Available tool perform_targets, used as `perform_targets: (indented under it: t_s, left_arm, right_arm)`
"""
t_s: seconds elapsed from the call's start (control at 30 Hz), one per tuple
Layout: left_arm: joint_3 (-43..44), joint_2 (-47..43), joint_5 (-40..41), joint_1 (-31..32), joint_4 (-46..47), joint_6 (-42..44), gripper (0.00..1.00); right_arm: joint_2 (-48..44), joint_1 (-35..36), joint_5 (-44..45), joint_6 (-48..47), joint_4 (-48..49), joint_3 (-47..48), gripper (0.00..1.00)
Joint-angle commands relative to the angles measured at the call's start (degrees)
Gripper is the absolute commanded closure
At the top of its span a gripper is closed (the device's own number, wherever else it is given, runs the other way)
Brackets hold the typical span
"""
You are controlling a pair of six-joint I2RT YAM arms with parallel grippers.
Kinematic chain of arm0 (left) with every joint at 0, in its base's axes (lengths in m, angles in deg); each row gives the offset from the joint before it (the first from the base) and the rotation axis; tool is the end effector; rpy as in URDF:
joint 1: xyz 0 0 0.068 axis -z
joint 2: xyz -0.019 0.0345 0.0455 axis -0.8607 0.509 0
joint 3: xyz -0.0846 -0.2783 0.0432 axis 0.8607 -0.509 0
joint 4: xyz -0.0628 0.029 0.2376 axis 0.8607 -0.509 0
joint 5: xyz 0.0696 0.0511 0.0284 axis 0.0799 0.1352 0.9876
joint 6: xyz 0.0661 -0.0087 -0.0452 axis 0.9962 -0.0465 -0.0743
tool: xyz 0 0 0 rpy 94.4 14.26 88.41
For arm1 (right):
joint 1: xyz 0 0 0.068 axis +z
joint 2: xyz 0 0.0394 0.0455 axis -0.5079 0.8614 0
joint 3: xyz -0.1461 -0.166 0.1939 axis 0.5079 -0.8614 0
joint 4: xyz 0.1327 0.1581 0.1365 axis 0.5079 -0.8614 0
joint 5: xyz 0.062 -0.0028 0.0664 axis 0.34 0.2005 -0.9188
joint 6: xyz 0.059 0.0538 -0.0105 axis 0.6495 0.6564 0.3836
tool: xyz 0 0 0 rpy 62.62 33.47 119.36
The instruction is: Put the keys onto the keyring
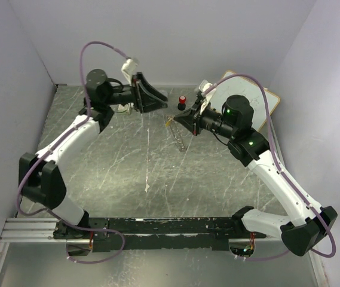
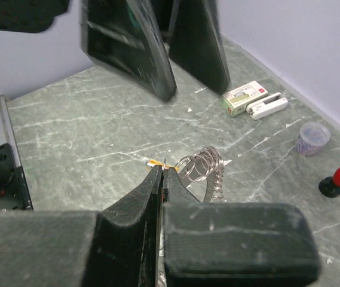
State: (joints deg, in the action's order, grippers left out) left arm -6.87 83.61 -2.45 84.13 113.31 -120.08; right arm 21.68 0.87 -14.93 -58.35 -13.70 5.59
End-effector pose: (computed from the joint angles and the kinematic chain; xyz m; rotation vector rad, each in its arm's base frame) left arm 0.3102 -0.2119 0.4290 0.9153 1.4183 -1.5669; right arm 0.2007 0.1615 0.4331 -0.8204 1.5362 0.8348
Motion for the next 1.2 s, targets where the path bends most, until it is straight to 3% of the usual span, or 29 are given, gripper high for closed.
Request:
perform_targets:
  t_s: [0.0,0.1,0.27,0.4,0.5,0.63,0.97,1.17]
  left_arm:
    - [-4.2,-9.4,13.9,-4.8,-0.3,2.1,0.39]
    - [-6.3,-13.8,20.0,-4.8,-5.0,6.7,0.39]
    - [-12.2,-18.2,21.2,-2.9,-2.9,7.7,0.44]
    - [-13.6,-18.8,24.5,3.8,-7.7,13.2,0.48]
    - [-14.1,-18.9,32.2,10.9,-11.9,20.6,0.48]
    - [-15.4,-18.8,40.5,15.4,-12.6,22.9,0.48]
    - [-21.9,-21.2,52.2,16.1,-7.7,23.0,0.48]
    - [-22.5,-21.4,51.9,16.1,-4.6,23.8,0.47]
  right_arm:
    - [-1.3,-0.5,3.1,2.8,3.2,-0.5,1.0]
    - [-1.3,-1.0,4.9,4.6,3.7,-0.5,1.0]
    - [-1.2,-1.3,7.3,9.0,6.9,-0.5,1.0]
    - [-0.4,-1.4,8.3,11.4,8.4,-0.1,1.0]
    - [-0.1,-1.5,8.7,12.8,9.3,0.2,1.0]
    - [-0.1,-1.6,9.8,14.5,10.7,-0.1,1.0]
    - [-1.7,-1.6,11.1,15.4,11.0,-0.8,1.0]
    - [-2.1,-1.7,10.7,15.2,11.0,-1.1,1.0]
